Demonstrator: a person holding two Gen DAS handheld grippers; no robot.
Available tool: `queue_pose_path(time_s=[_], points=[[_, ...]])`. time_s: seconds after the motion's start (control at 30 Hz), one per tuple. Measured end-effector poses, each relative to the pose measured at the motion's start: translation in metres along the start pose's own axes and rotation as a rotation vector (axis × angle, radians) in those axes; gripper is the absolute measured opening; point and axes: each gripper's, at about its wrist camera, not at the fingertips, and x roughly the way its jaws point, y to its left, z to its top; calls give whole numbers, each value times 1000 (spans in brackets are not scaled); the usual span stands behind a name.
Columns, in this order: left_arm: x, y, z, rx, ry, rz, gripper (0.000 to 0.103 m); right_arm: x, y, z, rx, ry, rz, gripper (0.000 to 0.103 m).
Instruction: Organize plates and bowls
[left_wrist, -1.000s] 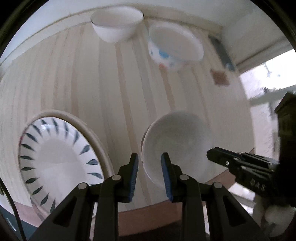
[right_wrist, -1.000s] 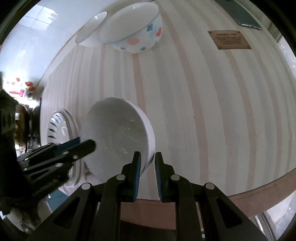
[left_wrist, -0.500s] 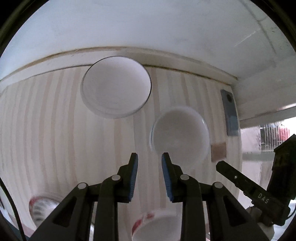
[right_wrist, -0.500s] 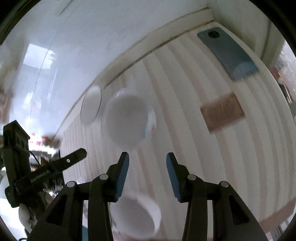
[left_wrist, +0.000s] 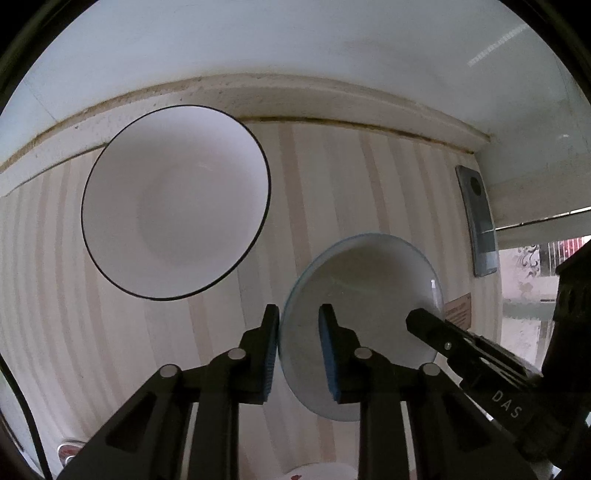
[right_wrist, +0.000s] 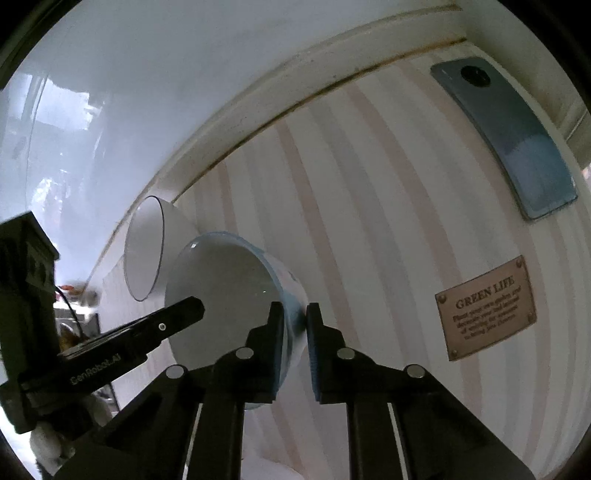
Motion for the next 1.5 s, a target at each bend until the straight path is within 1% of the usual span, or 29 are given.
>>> queue_pose_path(time_s=[0.17,0.27,0.43,0.6,0.77,0.87,0.97,1.13,1.3,1.5], points=[[-7,-3,-6,30,-9,20,20,0,7,3,-34,8,-32,14],[-17,-4,-12,47,-21,23,20,-5,9,3,-46,6,-35,14],[-41,-10,-27,59,-48,10,20,-25,14,-13,-61,-5,-20,14],[-74,-13,-50,61,-77,-15,20,-54,21,-38,-87,-12,0,14],[-101,-15,-81,73,-90,-26,20,-84,30,-75,-122,-4,9,14],[-108,-14,-98,81,-85,-27,20,-99,33,-99,-137,12,15,14],[-106,-12,-118,94,-65,-22,20,-110,31,-125,-142,34,25,14],[-90,-5,-144,100,-3,-11,20,-109,27,-159,-137,81,23,14],[-70,-1,-159,89,51,1,20,-89,16,-173,-107,124,20,14],[-55,-8,-163,118,62,40,20,-73,2,-187,-85,157,12,14]])
